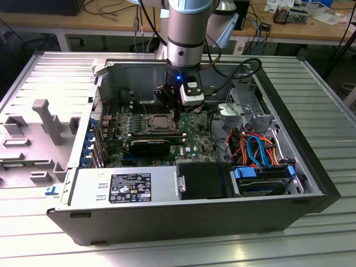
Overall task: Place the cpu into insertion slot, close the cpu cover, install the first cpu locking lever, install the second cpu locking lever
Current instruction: 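Install the first cpu locking lever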
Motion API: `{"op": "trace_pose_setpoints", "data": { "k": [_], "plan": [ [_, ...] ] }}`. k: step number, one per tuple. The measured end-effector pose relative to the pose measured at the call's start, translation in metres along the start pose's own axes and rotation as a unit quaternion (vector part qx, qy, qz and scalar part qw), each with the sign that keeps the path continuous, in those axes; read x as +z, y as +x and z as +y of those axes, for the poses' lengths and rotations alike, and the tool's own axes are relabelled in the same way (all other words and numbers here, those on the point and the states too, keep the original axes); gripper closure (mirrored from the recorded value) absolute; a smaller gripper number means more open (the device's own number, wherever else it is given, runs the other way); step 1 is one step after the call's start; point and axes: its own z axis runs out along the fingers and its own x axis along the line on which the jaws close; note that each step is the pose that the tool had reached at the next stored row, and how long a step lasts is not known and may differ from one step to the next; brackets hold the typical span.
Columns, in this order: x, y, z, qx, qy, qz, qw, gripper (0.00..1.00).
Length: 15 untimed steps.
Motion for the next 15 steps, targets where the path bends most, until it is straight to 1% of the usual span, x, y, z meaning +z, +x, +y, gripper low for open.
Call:
{"op": "trace_pose_setpoints", "data": {
  "k": [15],
  "plan": [
    [0.0,0.0,0.0,-0.016,0.0001,-0.0006,0.9999,0.89]
  ]
}}
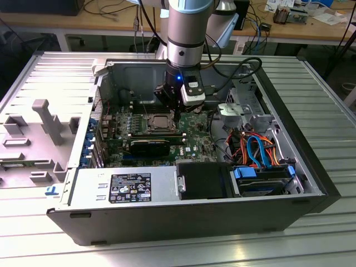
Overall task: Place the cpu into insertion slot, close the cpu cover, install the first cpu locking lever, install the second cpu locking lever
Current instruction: 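Install the first cpu locking lever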
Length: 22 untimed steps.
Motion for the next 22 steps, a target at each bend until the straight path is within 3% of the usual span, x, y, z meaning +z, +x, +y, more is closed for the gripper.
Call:
{"op": "trace_pose_setpoints", "data": {
  "k": [22],
  "plan": [
    [0.0,0.0,0.0,-0.021,0.0001,-0.0008,0.9998,0.89]
  ]
}}
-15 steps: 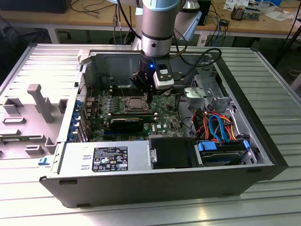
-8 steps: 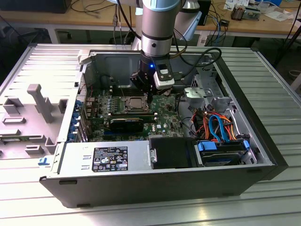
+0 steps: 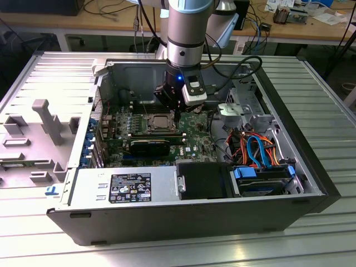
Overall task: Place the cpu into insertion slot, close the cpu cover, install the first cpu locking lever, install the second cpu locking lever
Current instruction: 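Install the first cpu locking lever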
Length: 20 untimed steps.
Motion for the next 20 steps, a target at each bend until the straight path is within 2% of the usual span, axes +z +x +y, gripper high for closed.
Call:
{"op": "trace_pose_setpoints", "data": {
  "k": [20],
  "plan": [
    [0.0,0.0,0.0,-0.017,0.0001,-0.0007,0.9998,0.89]
  ]
}}
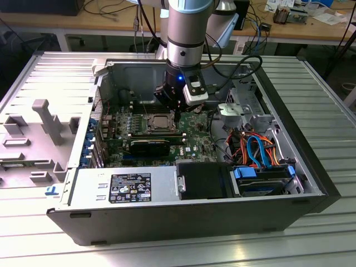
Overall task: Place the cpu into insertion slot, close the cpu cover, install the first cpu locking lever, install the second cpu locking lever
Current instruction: 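Install the first cpu locking lever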
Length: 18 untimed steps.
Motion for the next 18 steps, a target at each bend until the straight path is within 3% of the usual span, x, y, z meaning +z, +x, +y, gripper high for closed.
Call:
{"op": "trace_pose_setpoints", "data": {
  "k": [18],
  "plan": [
    [0.0,0.0,0.0,-0.015,0.0001,-0.0005,0.9999,0.89]
  ]
}}
